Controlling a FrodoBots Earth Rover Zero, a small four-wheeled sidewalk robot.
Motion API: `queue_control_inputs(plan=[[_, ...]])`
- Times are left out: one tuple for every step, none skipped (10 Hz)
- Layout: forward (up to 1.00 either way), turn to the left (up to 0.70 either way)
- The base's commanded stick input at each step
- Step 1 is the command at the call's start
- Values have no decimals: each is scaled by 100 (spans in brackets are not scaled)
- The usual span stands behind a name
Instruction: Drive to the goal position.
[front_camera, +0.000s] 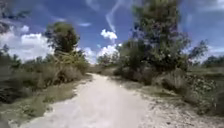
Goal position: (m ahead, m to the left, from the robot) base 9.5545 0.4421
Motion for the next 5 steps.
queue_control_inputs(plan=[[85, 0], [85, 0], [85, 0], [85, 0], [85, 0]])
